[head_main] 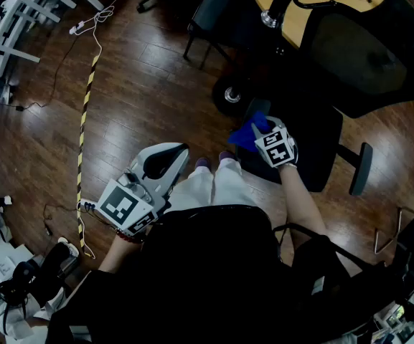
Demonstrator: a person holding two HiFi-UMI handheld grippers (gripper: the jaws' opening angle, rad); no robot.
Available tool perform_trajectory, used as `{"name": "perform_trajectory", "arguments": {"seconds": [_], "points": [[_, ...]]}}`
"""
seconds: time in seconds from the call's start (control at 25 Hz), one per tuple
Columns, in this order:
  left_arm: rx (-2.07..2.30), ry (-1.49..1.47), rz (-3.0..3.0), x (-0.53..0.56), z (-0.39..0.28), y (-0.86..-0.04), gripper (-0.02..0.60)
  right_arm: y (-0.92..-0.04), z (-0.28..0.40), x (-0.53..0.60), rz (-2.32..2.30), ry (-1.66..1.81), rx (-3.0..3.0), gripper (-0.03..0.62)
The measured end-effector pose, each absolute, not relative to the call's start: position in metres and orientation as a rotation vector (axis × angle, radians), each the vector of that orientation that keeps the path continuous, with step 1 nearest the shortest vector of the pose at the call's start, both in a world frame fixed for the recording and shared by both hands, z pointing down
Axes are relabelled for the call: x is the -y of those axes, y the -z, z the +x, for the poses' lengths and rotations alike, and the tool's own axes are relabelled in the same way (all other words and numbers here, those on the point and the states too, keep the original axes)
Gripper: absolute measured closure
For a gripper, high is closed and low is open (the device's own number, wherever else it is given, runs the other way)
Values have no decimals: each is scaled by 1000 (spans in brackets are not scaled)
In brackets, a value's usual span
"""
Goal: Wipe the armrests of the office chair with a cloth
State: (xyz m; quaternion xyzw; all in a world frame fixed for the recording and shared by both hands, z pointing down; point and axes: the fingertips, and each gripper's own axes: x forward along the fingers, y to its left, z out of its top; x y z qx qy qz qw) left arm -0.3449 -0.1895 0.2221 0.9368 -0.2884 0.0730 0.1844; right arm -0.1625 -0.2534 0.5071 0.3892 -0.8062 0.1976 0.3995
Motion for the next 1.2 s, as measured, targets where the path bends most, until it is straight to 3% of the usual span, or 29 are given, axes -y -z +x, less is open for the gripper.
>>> {"name": "perform_trajectory", "arguments": {"seconds": [0.08,0.24,0.4,0.44,0.52,0.6,0.88,1.2], "points": [[761,-218,2658,191,-331,-222,575,-518,-159,257,968,-459,2016,487],[714,-223,2687,197,-310,-224,575,-517,-150,259,939,-461,2039,341],[747,-207,2622,205,-312,-232,575,-512,-132,255,920,-595,2109,329],[738,-224,2642,205,-309,-232,575,-517,-128,255,898,-636,2103,340],[715,-267,2697,203,-298,-229,575,-527,-121,259,878,-658,2078,448],[716,-292,2706,203,-289,-224,575,-526,-117,269,907,-638,2067,501],[889,-277,2609,214,-307,-228,575,-526,-110,333,860,-449,1968,514],[968,-239,2549,211,-323,-244,575,-536,-158,338,567,-303,2015,519]]}}
